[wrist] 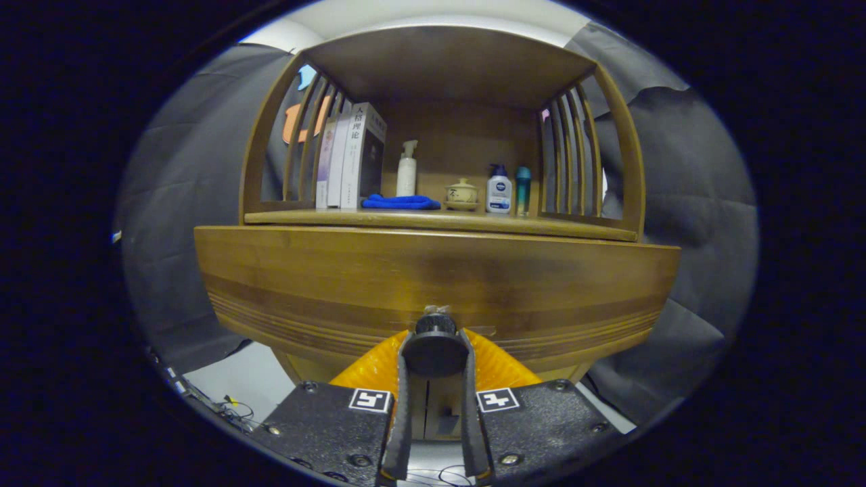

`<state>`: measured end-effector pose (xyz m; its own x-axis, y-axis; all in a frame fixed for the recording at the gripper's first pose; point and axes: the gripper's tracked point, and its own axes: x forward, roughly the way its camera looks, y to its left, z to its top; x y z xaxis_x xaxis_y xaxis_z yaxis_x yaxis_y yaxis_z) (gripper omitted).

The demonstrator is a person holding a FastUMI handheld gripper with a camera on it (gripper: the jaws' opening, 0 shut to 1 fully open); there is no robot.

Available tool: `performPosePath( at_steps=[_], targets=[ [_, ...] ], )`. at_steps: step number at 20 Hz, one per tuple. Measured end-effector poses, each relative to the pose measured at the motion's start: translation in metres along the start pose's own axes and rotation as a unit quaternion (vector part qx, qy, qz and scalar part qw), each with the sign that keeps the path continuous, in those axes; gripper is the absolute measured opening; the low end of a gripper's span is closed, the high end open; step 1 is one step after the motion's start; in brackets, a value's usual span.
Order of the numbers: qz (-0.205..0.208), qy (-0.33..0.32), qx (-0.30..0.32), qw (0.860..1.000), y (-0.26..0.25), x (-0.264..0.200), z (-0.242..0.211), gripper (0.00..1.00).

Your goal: Pull open the drawer, take out the items inside it, and place them on the countertop above the cabinet.

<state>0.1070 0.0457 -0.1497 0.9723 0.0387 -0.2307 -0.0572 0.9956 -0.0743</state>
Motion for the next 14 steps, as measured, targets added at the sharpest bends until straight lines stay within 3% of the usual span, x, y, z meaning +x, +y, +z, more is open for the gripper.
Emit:
performPosePath(
  at_steps=[14],
  targets=[
    [0.001,0.005,-0.016,1.0,0.0,-0.054,-0.018,0.33]
  ],
)
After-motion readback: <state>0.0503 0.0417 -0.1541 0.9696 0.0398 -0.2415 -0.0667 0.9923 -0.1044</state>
